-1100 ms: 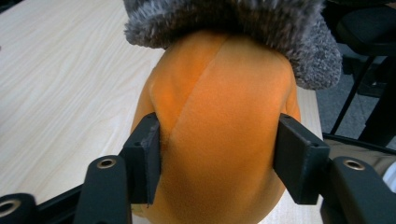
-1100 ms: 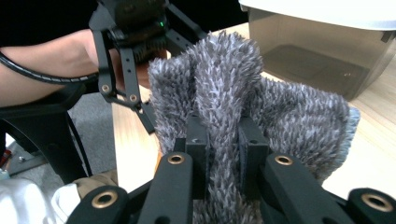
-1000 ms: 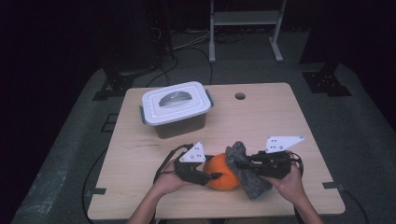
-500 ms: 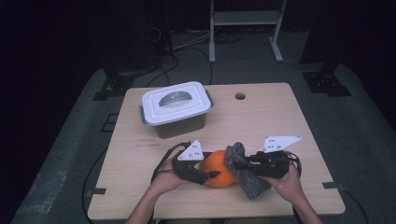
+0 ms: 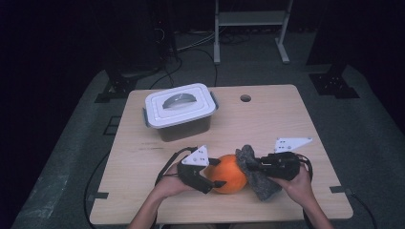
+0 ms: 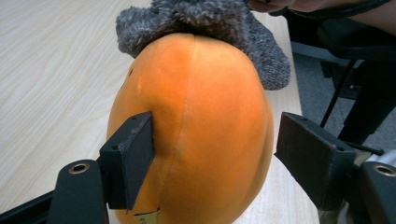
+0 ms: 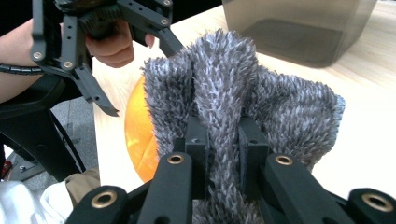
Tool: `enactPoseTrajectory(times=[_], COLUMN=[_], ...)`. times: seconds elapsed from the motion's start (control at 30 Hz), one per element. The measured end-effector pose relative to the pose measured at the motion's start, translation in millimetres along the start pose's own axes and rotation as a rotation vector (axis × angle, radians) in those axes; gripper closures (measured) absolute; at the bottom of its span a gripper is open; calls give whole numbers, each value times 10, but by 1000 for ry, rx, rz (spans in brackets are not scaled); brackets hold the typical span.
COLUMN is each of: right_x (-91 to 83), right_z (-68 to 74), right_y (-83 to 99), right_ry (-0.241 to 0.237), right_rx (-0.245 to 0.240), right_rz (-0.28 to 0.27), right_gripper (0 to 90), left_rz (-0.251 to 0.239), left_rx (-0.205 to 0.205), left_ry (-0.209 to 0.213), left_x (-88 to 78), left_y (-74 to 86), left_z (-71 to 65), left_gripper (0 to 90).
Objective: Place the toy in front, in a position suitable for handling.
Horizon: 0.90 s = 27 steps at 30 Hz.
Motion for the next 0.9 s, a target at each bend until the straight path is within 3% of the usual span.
enactPoseTrajectory(times=[0.03,0.1,0.2,0.27,0.4,0.53,0.57,0.63,0.9], right_x=[-5,-3,6,3,-48,-65,2,62,-34], right_z=[-9,0,10,18,80,192,314,341,131], right_y=[15,15,7,-2,-102,-244,-329,-320,-134], right_ry=[-5,-17,-23,-23,-17,-31,-45,-36,-8], right_rx=[9,4,-2,-1,-23,-60,-107,-130,-51], right_rz=[-2,1,3,5,-27,-64,-42,-7,-21], right_gripper=[774,774,773,774,777,777,776,777,777], left_rz=[-4,9,12,17,19,17,17,17,-20], left_rx=[-5,-24,-54,-48,12,26,35,34,0], left_ry=[-13,-66,-52,-9,-15,-33,-49,-52,-52], left_x=[1,31,75,90,118,201,223,222,152], left_y=[-5,2,48,69,59,20,8,9,7], left_z=[12,57,101,97,1,-76,-100,-102,-42], left_gripper=[269,159,106,177,330,350,368,389,432])
Point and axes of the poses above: each handheld gripper's, and its own axes: x roughly forward along the jaws, y roughly out of its underside, z roughly to its left, the point moved 2 cm from there along x, roughly forward along the jaws, and after that the axes turned 10 degrees about -x, right-handed, at the moved point
